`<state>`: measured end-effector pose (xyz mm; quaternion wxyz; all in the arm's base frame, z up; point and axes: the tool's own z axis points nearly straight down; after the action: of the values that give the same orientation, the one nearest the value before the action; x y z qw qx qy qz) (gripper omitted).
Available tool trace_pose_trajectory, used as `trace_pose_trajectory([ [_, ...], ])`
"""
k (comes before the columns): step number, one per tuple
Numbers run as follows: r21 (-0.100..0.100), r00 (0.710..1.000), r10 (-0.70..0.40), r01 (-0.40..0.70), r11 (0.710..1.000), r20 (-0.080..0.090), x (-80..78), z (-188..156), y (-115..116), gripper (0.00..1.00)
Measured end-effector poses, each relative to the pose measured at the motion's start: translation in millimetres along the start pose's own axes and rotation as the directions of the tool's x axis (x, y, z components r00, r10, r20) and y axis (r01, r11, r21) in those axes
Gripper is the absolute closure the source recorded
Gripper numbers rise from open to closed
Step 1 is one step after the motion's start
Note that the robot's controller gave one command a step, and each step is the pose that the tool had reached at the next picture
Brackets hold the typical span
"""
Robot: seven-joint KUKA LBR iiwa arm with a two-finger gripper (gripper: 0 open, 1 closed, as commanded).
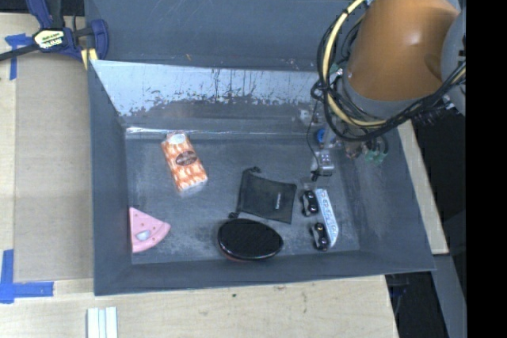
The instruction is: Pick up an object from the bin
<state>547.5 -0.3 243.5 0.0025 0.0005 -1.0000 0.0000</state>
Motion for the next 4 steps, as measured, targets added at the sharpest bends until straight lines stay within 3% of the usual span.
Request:
trace_pose_trajectory([
  [1,0.0,1.0,0.0,0.0,1.0,0.009,-1.4,-5,0,0.0],
  [2,0.001,0.995,-0.103,0.103,0.995,0.009,-29.7,62,12,0.0],
  [3,0.001,0.992,-0.124,0.124,0.992,0.01,16.9,102,26,0.0],
  [4,-0.003,0.976,0.219,-0.219,0.976,0.013,-14.6,105,16,0.0],
])
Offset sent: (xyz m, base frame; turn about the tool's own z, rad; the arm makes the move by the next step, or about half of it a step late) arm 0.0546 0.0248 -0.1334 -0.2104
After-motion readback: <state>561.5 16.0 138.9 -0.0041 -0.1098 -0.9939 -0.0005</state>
